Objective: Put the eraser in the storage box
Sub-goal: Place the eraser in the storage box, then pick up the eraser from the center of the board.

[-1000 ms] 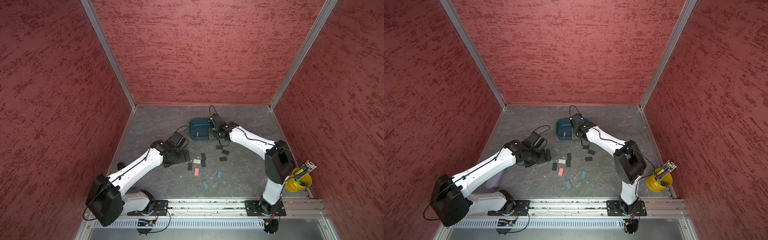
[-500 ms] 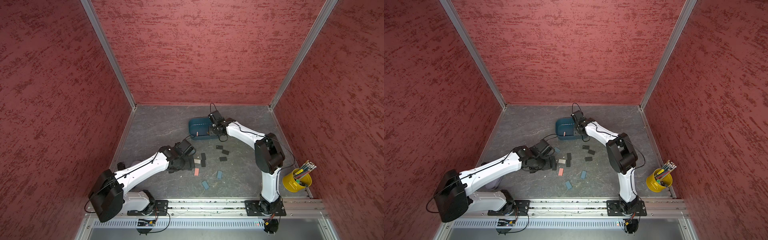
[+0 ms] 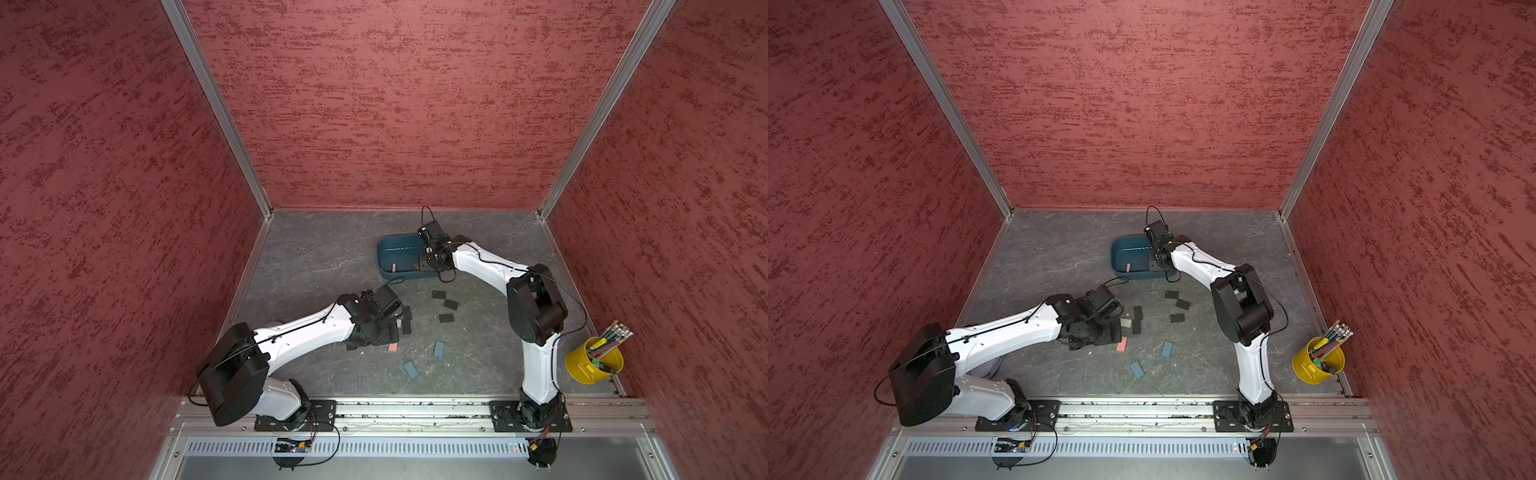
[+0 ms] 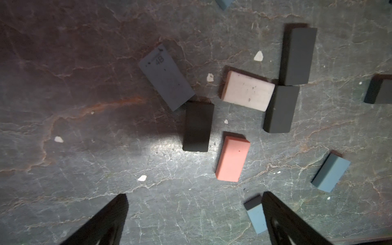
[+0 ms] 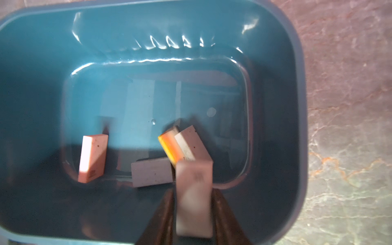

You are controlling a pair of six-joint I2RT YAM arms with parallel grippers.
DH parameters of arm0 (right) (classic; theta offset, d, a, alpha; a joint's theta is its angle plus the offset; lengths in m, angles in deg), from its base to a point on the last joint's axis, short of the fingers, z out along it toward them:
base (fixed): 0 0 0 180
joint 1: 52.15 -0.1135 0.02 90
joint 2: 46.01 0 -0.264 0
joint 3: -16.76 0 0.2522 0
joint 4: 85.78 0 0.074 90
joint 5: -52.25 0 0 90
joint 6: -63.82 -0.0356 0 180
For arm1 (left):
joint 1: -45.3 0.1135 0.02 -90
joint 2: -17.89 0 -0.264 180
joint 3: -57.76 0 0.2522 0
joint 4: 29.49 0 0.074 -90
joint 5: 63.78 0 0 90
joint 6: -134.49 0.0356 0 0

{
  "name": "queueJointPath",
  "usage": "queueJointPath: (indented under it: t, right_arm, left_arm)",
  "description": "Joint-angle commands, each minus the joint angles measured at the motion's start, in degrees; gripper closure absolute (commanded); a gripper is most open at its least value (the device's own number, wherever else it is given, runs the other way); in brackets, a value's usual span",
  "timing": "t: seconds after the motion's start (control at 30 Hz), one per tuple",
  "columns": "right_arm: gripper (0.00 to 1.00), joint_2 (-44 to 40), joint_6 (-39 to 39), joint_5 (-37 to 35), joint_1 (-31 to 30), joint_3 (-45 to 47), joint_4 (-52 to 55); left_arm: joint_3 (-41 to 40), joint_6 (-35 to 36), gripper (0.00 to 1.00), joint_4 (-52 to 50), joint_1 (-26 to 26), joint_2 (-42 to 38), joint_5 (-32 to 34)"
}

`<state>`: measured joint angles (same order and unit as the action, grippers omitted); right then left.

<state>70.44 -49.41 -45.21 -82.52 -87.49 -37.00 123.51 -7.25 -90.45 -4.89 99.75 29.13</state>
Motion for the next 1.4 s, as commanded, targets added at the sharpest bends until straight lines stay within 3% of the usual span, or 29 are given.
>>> queueJointPath:
  t: [0.0, 0.27, 0.47, 0.67, 1.0, 1.37]
  right_arm:
    - [0.59, 0.3, 0.3, 0.4, 0.2, -1.3, -1.2]
    - [0.21, -4.2, 0.0, -0.3, 0.2, 1.0, -3.1]
    - [0.01, -13.4, -1.5, -1.6, 0.2, 6.6, -6.5]
    - [0.01, -23.3, -3.7, -3.4, 0.2, 14.3, -9.0]
    - [0.01, -36.8, -6.1, -5.1, 0.2, 23.8, -11.3]
    - [0.01, -42.8, -6.6, -5.1, 0.2, 29.5, -13.2]
  left_arm:
    - [1.6, -1.1, 0.0, 1.3, -1.1, 1.5, 0.9]
    - [2.8, -1.8, 0.0, 1.8, -3.0, 4.6, 1.1]
    - [3.9, -1.8, 0.0, 2.2, -4.2, 6.2, 1.3]
    - [5.0, -2.0, 0.0, 2.4, -5.4, 8.8, 1.3]
    - [6.9, -3.0, 0.1, 1.9, -8.2, 13.5, 2.5]
    - [9.0, -2.1, 0.31, 2.3, -8.3, 16.8, 2.7]
